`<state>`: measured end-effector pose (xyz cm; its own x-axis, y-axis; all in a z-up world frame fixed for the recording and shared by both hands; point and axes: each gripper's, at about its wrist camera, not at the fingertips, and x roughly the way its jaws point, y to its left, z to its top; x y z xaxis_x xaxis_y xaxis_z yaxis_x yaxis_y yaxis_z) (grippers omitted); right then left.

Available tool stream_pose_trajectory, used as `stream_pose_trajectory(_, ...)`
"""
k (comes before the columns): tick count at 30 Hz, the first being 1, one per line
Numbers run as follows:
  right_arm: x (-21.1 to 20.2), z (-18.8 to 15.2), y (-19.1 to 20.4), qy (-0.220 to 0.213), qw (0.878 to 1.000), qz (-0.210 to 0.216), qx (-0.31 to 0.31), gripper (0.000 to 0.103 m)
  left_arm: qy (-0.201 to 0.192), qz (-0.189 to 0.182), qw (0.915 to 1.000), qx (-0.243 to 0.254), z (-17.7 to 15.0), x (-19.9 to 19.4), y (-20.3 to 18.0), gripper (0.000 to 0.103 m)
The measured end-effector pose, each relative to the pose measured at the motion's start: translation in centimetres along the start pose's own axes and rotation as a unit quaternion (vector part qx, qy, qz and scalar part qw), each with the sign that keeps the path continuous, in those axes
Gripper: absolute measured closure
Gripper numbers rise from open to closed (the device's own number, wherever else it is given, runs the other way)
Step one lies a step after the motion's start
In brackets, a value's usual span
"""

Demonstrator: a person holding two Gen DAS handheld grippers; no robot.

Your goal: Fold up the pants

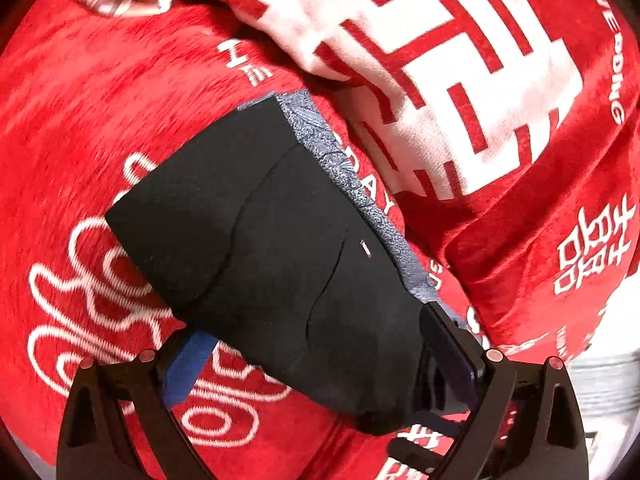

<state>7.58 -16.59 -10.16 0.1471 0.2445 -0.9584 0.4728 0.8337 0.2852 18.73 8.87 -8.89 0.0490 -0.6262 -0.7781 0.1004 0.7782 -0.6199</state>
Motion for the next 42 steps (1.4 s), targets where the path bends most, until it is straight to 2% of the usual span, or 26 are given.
stream_pose_trajectory(3,-0.2,0.5,-0.2,-0.006,1.000,-0.002,0.001,0.000,0.025,0.050,0.9984,-0.011,0.6,2.2,0.7,0.006)
stream_pose_trajectory(4,-0.4,0.7,-0.4,-0.009,1.000,-0.005,0.001,0.000,0.033,0.074,0.9967,-0.009,0.8,2.8,0.7,0.010)
stream_pose_trajectory(6,-0.9,1.2,-0.7,-0.018,1.000,-0.008,-0.001,0.000,0.024,0.104,0.9943,0.010,0.8,2.8,-0.2,0.016)
stream_pose_trajectory(7,-1.2,1.6,-0.8,-0.021,1.000,-0.009,-0.002,0.000,0.021,0.128,0.9913,0.024,0.7,2.9,-0.7,0.033)
stream_pose_trajectory(8,-1.5,2.1,-0.8,-0.024,1.000,-0.009,-0.004,0.000,0.021,0.174,0.9831,0.053,0.6,3.3,-1.5,0.053)
stream_pose_trajectory(10,-2.3,3.4,-0.8,-0.033,0.999,-0.008,-0.011,0.000,0.017,0.210,0.9728,0.097,0.2,3.7,-2.5,0.059)
stream_pose_trajectory(11,-2.8,4.2,-0.7,-0.037,0.999,-0.006,-0.014,0.000,0.004,0.226,0.9648,0.134,-0.2,3.7,-3.5,0.062)
stream_pose_trajectory(12,-3.4,5.3,-0.5,-0.044,0.999,-0.003,-0.016,0.000,-0.006,0.247,0.9522,0.180,-0.8,3.8,-4.6,0.063)
stream_pose_trajectory(13,-3.9,6.1,-0.3,-0.048,0.999,0.001,-0.017,0.000,-0.016,0.270,0.9344,0.231,-1.7,4.1,-5.8,0.063)
stream_pose_trajectory(14,-4.5,7.3,0.0,-0.054,0.998,0.008,-0.019,0.000,-0.027,0.296,0.9111,0.285,-2.7,4.5,-6.8,0.063)
stream_pose_trajectory(15,-5.0,8.2,0.4,-0.058,0.998,0.014,-0.020,0.000,-0.038,0.325,0.8799,0.344,-4.1,5.2,-7.9,0.063)
stream_pose_trajectory(17,-5.7,10.6,1.8,-0.056,0.997,0.037,-0.028,0.000,-0.055,0.353,0.8393,0.410,-5.9,5.9,-8.8,0.063)
stream_pose_trajectory(18,-5.7,11.7,2.9,-0.046,0.997,0.052,-0.034,0.000,-0.062,0.363,0.8212,0.436,-6.7,6.3,-9.0,0.063)
stream_pose_trajectory(19,-5.6,13.2,4.1,-0.030,0.996,0.072,-0.042,0.000,-0.067,0.370,0.8082,0.453,-7.2,6.4,-9.1,0.063)
stream_pose_trajectory(20,-5.5,14.0,5.1,-0.018,0.995,0.085,-0.048,0.000,-0.067,0.371,0.8022,0.463,-7.4,6.5,-9.1,0.063)
stream_pose_trajectory(21,-5.1,14.9,6.4,-0.001,0.993,0.098,-0.059,0.000,-0.069,0.373,0.7981,0.468,-7.4,6.5,-9.2,0.063)
stream_pose_trajectory(24,-3.5,16.9,11.3,0.053,0.986,0.115,-0.111,0.000,-0.072,0.372,0.7954,0.473,-7.4,5.9,-8.8,0.063)
stream_pose_trajectory(28,-0.1,17.5,17.3,0.118,0.971,0.088,-0.188,0.000,-0.080,0.376,0.7857,0.485,-7.7,6.0,-9.2,0.063)
stream_pose_trajectory(32,3.6,17.1,20.1,0.171,0.961,0.058,-0.211,0.003,-0.088,0.380,0.7746,0.498,-8.5,6.0,-9.2,0.063)
stream_pose_trajectory(34,5.0,16.8,20.2,0.192,0.959,0.039,-0.206,0.022,-0.090,0.378,0.7748,0.499,-8.6,5.8,-9.2,0.063)
stream_pose_trajectory(35,5.6,16.7,20.1,0.201,0.958,0.030,-0.203,0.059,-0.085,0.378,0.7767,0.497,-8.6,5.9,-9.1,0.063)
stream_pose_trajectory(36,6.1,16.6,19.8,0.207,0.958,0.027,-0.197,0.080,-0.082,0.378,0.7772,0.496,-8.6,5.9,-9.1,0.063)
stream_pose_trajectory(39,5.5,16.3,18.5,0.189,0.964,0.039,-0.183,0.085,-0.095,0.371,0.7723,0.507,-9.1,5.3,-10.0,0.063)
stream_pose_trajectory(42,2.8,15.5,17.0,0.148,0.968,0.069,-0.189,0.085,-0.111,0.351,0.7771,0.510,-9.6,4.0,-12.0,0.063)
